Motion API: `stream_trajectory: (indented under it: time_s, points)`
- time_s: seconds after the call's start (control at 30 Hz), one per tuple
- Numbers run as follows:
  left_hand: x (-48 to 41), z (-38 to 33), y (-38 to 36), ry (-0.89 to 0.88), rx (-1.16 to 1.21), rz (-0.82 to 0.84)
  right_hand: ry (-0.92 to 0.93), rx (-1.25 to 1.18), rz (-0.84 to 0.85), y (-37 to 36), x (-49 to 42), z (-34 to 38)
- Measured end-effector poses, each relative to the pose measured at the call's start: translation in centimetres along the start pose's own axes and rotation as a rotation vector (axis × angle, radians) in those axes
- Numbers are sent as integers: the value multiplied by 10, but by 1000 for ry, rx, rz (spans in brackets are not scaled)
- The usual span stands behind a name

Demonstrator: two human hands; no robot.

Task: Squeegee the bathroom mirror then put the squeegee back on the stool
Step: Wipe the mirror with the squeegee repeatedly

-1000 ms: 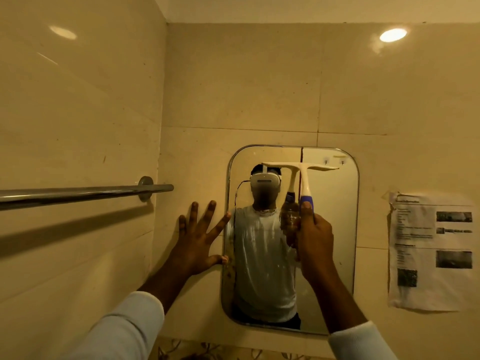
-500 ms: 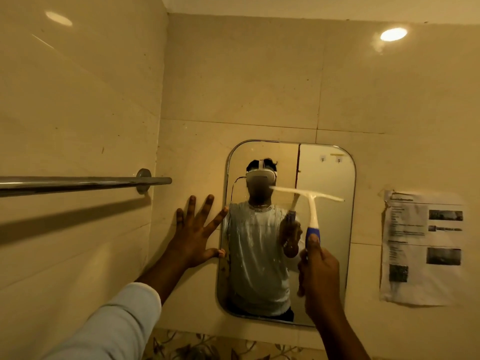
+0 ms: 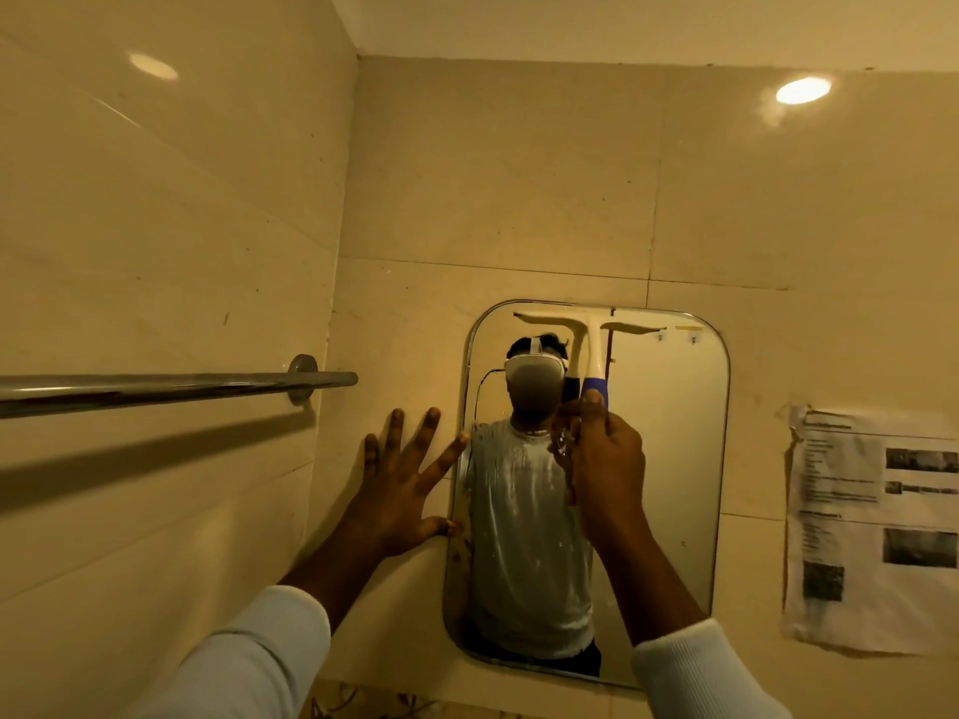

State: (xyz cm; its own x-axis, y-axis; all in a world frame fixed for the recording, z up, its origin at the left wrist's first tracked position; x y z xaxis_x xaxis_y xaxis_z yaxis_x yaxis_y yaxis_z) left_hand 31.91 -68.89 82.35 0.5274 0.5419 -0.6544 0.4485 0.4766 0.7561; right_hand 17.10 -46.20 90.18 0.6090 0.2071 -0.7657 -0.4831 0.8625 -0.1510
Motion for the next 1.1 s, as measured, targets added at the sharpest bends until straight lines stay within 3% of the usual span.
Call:
stream_trajectory:
  time_s: [0.23,0.43,0.67,0.8,1.1]
  points:
    - [0,3,-1,-21,-10,-55,-78,217,156,-11,68,-52]
    - [0,3,-1,-27,-2,-49,-50,-11,33,-13,24,3]
    - [0,1,-1,-10,-5,-21,-54,219,13,12,31,-39]
    - [-1,1,0,-33,9,-52,-34,182,36,21,54,-48]
    - [-2,2,-1,-3,0,-18,-39,67,51,5,12,-9]
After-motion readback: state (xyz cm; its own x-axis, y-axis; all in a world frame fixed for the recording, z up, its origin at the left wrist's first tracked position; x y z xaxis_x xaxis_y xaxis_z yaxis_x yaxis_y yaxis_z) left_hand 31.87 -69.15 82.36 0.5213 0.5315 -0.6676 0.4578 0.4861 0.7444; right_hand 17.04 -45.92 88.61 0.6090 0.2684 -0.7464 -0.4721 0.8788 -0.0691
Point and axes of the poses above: each hand's wrist, its own x-axis away from the middle knuckle, its own y-axis out of the back of the hand, z = x × y, the point moved 10 cm from there along -x, towards the middle knuckle, and after that the axes turned 11 degrees about y, right-handed, at the moved point
